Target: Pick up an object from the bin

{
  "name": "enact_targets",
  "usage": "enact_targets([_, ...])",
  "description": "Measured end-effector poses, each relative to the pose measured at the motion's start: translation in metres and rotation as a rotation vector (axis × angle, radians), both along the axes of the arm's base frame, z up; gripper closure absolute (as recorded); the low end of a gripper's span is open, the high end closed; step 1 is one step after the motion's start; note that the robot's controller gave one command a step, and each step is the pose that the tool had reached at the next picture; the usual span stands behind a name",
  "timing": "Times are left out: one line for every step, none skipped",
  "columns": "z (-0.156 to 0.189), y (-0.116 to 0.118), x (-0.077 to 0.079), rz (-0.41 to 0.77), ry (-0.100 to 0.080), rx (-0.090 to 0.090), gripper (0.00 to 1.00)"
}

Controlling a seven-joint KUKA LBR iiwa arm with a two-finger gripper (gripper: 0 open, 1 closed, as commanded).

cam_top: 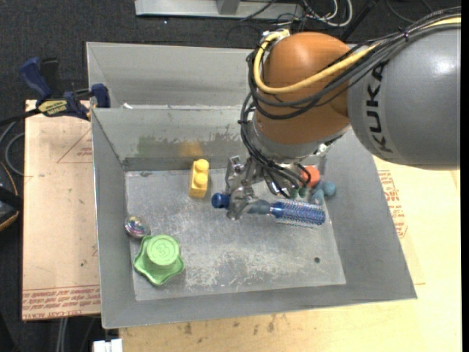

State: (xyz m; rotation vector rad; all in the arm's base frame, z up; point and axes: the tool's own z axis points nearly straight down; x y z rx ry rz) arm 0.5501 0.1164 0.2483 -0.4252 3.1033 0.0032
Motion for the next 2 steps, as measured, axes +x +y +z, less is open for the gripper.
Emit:
enact_targets([-0.067,0.006,-0.021,0.086,0.016,-0.004,1.00])
enact_targets([0.007,0.009,-0.014,0.040,0.000,0.000,1.00])
